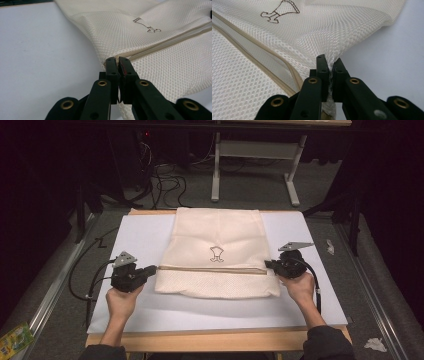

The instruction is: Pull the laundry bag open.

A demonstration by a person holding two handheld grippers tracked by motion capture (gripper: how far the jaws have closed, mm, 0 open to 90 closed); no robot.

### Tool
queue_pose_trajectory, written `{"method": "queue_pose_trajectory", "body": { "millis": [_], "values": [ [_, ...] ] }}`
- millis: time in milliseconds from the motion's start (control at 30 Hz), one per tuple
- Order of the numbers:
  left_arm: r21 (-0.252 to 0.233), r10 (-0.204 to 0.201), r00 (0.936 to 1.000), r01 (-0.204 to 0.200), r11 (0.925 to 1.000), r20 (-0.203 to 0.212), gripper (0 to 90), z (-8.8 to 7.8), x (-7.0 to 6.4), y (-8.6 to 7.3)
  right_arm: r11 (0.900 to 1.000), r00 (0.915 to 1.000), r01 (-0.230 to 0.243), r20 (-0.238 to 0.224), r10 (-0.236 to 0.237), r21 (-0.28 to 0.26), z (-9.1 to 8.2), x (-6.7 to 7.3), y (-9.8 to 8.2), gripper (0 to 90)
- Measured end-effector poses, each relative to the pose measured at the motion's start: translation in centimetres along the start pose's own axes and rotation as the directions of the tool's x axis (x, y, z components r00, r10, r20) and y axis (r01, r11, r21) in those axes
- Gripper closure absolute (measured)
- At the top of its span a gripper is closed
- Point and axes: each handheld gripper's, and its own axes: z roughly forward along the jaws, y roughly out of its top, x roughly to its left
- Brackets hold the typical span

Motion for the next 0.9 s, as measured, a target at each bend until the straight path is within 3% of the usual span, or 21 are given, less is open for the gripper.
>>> {"method": "queue_pose_trajectory", "body": {
  "millis": [433,900],
  "values": [
    [0.004,-0.02,0.9997,0.019,0.9998,0.016,87.5,-0.6,-0.7,-1.1,1.0,0.9996,-0.028,-0.006,0.028,-0.012,-0.2,-0.2,-0.9,88.2],
    [0.072,-0.023,0.9997,0.023,0.9971,-0.003,87.2,1.0,-0.9,-2.7,0.998,0.9978,-0.06,-0.028,0.06,0.021,1.0,-0.1,-2.4,87.2]
  ]
}}
